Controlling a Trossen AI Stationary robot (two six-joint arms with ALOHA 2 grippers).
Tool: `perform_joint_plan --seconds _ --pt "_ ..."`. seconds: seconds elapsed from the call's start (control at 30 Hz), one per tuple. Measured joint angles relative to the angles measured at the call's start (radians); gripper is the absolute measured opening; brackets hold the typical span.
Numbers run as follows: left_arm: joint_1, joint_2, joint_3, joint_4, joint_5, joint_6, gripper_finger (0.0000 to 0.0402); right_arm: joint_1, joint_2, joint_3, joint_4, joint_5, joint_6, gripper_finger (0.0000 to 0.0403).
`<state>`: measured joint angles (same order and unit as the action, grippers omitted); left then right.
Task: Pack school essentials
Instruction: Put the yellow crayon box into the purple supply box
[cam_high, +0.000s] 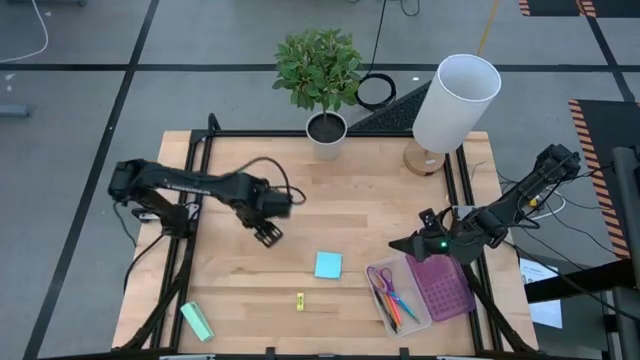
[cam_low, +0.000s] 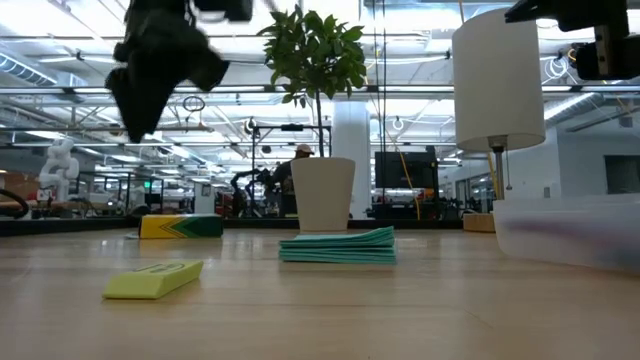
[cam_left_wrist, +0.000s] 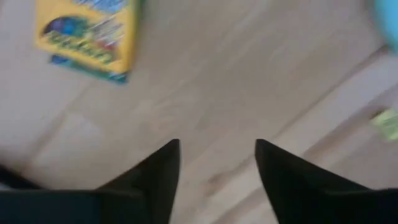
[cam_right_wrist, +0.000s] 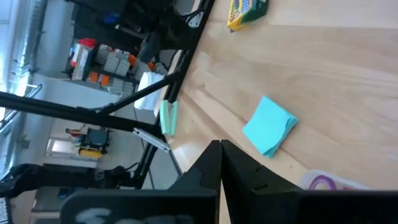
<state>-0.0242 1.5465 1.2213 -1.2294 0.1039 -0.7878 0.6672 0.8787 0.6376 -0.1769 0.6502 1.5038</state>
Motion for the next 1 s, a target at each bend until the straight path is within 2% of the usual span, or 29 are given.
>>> perform_joint_plan --seconds 0.17,0.3,0.6,0.83,1.0 --pt "0.145 -0.026 -0.111 -0.019 0.056 0.240 0.0322 -0.022 0.000 0.000 -0.001 0.000 -0.001 0.0000" --pt "0.216 -0.017 -0.141 -0.024 0.039 0.391 0.0388 -0.033 0.000 0.000 0.000 0.000 0.001 0.0000" --pt "0.230 -0.010 -0.130 0.042 -0.161 0.588 0.0398 -0.033 0.000 0.000 0.000 0.001 0.002 0.0000" --pt "0.285 0.033 -0.130 0.077 -0.133 0.602 0.0400 -0.033 0.000 0.000 0.007 0.002 0.002 0.0000" --pt "0.311 0.079 -0.131 0.080 -0.149 0.581 0.0400 -0.034 0.000 0.000 0.008 0.003 0.005 0.0000"
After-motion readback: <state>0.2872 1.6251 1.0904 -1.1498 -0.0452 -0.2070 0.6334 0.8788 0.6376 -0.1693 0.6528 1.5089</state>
